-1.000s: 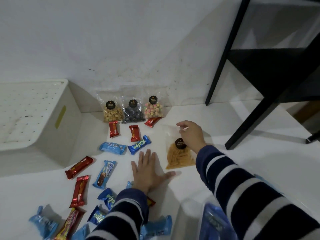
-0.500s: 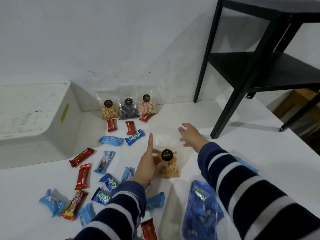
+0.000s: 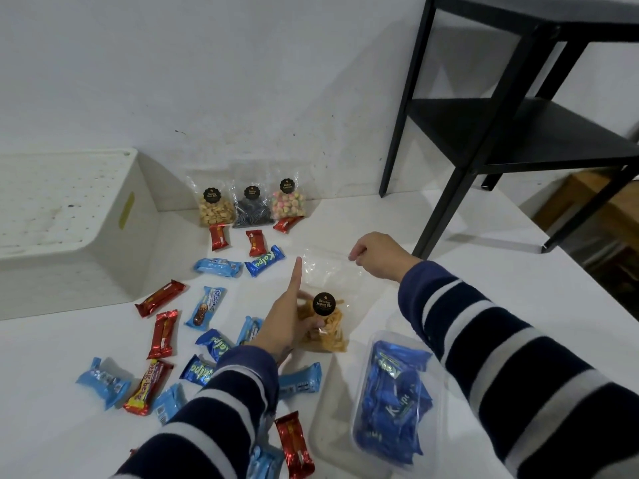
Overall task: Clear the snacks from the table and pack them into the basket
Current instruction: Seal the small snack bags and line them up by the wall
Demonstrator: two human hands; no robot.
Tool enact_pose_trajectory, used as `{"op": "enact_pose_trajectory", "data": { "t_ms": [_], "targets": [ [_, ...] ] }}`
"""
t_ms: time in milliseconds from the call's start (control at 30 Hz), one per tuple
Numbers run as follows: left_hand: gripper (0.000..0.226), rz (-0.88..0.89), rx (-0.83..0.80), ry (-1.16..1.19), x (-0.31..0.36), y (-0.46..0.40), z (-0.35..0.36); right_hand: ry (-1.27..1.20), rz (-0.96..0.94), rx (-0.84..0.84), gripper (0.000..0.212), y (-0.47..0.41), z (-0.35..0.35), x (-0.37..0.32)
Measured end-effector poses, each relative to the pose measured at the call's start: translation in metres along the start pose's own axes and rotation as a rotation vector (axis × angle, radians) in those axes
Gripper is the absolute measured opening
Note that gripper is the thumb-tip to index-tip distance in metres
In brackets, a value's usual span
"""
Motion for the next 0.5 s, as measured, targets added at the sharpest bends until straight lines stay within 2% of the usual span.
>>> {"op": "enact_pose_trajectory", "data": {
  "t_ms": [67,167,233,333,367,500],
  "targets": [
    [0.109,0.01,-0.011,0.017,-0.001,-0.001,0.001,-0.016,0.014,0.004,0.029,0.002,0.004,0.002],
    [0.081,-0.041,-0.035,0.177,0.002,-0.001,0.0,-0.058,0.026,0.025,0.029,0.004,0.007,0.008],
    [0.075,-0.042,-0.038,0.183,0.002,0.0,0.001,-0.077,0.0,0.019,0.027,0.004,0.008,0.009],
    [0.054,-0.129,-0.052,0.22,0.006,0.005,-0.002,-0.101,-0.033,0.002,0.025,0.002,0.007,0.005],
    [0.058,-0.16,-0.065,0.194,0.008,0.007,-0.003,-0.108,-0.034,0.015,0.023,0.001,0.007,0.003],
    [0.081,-0.273,-0.12,0.372,0.015,0.011,0.0,-0.052,0.018,0.045,0.016,-0.002,0.012,0.003]
  ]
}}
Point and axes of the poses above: each hand's wrist, its own y-axis away from the middle knuckle, its own z-axis out of the palm, x = y × z, the point moved 1 cm from there along -y, towards the middle knuckle, and after that the axes turned 10 degrees about -z, right-handed, at the moved point
